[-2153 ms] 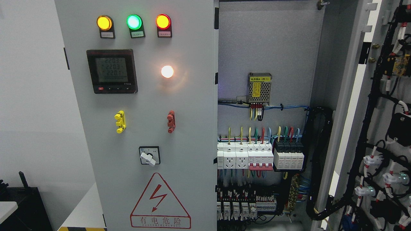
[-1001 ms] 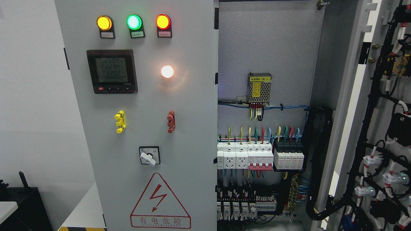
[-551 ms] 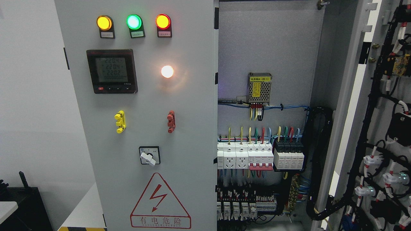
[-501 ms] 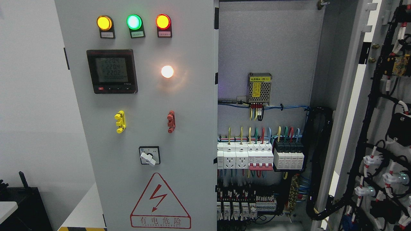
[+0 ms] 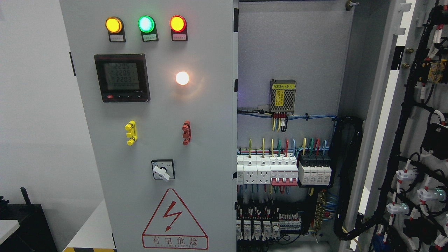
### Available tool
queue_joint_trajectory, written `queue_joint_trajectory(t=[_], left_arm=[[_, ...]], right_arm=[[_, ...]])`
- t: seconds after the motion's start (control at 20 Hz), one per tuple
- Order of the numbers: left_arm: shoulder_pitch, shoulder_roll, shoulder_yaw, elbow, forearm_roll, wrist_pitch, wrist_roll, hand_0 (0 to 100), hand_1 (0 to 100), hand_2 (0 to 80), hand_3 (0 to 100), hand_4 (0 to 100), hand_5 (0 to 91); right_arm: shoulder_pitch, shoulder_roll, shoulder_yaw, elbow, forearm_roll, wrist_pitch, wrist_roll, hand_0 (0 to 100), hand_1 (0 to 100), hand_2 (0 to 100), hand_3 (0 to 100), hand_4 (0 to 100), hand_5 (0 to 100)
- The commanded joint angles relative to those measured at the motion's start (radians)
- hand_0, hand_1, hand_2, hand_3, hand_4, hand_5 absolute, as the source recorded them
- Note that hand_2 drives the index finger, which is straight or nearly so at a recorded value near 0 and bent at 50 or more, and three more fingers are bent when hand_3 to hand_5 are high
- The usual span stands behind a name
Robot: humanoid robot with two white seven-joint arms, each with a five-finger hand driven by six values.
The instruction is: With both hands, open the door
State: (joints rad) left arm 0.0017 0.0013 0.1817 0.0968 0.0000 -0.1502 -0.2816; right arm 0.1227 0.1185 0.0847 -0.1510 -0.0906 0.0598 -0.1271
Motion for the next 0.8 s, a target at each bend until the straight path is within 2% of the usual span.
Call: queue_joint_trajectory(t=[0.0, 0.5, 0.65, 0.75], left_arm=[[0.029, -0.035, -0.038, -0.002, 0.003, 0.0, -0.001, 0, 0, 0.0, 0, 4, 0.0], [0.029, -0.035, -0.038, -0.002, 0.003, 0.0, -0.001, 0, 0, 0.0, 0, 4, 0.0], [0.029, -0.035, -0.038, -0.002, 0.003, 0.0, -0.001, 0, 0, 0.0, 0, 4, 0.0], [0.029, -0.035, -0.038, -0.002, 0.003, 0.0, -0.001, 0, 0, 0.0, 0, 4, 0.0]], right_arm=[[-0.002, 0.001, -0.002, -0.004, -0.004, 0.0, 0.0, 0, 0, 0, 0, 0, 0], [0.018, -0.003, 0.0, -0.01, -0.003, 0.0, 0.0, 0, 0, 0, 0, 0, 0], [0.054, -0.01, 0.007, -0.106, 0.003, 0.0, 0.0, 0, 0, 0, 0, 0, 0], [0.077, -0.034, 0.003, -0.22, -0.001, 0.002, 0.001, 0, 0, 0, 0, 0, 0]])
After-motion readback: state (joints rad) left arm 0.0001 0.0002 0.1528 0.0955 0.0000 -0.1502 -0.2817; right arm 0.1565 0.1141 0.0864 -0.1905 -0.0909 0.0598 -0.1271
